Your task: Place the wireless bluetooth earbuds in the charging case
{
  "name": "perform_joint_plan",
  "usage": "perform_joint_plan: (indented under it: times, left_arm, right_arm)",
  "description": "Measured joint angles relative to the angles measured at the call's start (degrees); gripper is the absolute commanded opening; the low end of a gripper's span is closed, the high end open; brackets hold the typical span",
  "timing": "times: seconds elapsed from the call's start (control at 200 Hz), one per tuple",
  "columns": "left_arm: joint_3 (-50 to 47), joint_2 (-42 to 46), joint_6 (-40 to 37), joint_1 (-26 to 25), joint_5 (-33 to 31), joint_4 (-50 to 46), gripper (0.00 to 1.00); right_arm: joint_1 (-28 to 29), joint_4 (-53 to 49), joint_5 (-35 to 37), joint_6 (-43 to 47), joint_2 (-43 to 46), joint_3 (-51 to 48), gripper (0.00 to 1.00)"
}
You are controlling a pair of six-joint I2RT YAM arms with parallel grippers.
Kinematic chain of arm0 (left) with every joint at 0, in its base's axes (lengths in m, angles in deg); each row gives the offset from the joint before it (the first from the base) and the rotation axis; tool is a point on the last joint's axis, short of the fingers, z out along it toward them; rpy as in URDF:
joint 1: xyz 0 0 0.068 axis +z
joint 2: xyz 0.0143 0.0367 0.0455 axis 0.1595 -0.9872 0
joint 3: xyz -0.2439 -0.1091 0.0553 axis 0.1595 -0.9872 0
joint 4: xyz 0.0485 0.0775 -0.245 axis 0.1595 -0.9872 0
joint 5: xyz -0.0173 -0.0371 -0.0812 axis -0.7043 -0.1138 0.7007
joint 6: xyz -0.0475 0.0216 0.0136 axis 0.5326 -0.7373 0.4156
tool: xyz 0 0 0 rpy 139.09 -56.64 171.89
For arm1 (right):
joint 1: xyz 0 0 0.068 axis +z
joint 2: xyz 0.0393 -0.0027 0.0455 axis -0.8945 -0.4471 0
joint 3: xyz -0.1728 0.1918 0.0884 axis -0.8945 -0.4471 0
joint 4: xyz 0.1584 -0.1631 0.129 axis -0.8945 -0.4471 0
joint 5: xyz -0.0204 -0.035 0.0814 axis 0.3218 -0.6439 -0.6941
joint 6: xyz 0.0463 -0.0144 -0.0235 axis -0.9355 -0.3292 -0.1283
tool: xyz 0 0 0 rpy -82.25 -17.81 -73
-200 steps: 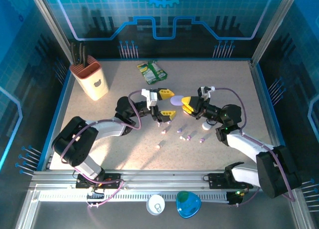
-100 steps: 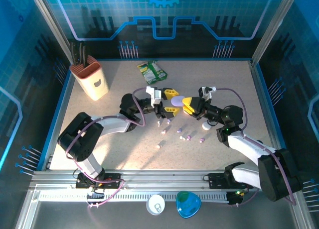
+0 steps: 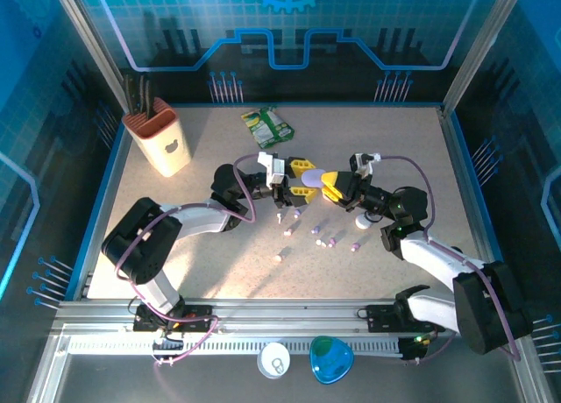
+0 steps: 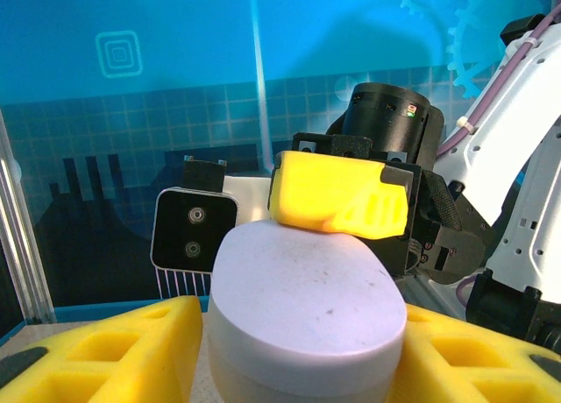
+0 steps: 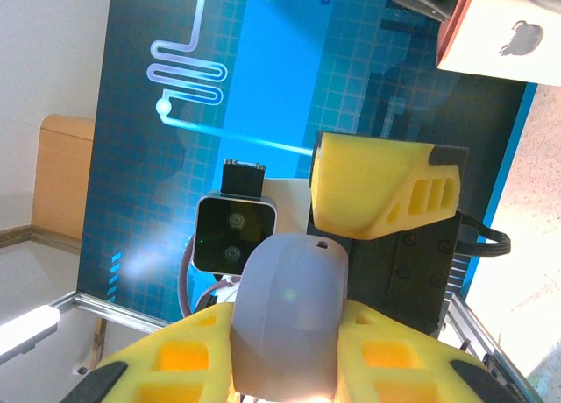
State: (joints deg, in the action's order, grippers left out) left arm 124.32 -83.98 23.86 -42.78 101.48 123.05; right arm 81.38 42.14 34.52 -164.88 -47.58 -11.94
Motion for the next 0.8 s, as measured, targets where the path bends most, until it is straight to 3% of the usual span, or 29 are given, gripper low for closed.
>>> perform_joint_plan:
  times: [0.225, 0.345, 0.6, 0.8]
  left_arm:
    - [0.00, 0.00, -0.13, 0.02, 0.70, 0.15, 0.33]
    - [0.00, 0.00, -0.11, 0.07, 0.72, 0.07, 0.32]
    - [-0.31, 0.04, -0.15, -0.07, 0.33, 0.07, 0.32]
    - [-3.63, 0.87, -0.11, 0.07, -0.98, 0.02, 0.32]
  right_arm:
    - [-0.02, 0.09, 0.46, 0.00, 0.00, -0.07, 0.14]
    - [0.00, 0.22, 0.74, 0.02, 0.07, -0.15, 0.17]
    - [-0.04, -7.02, 0.79, 4.00, 3.06, 0.37, 0.57]
    - [-1.29, -26.40, 2.01, 19.87, 10.29, 3.52, 0.71]
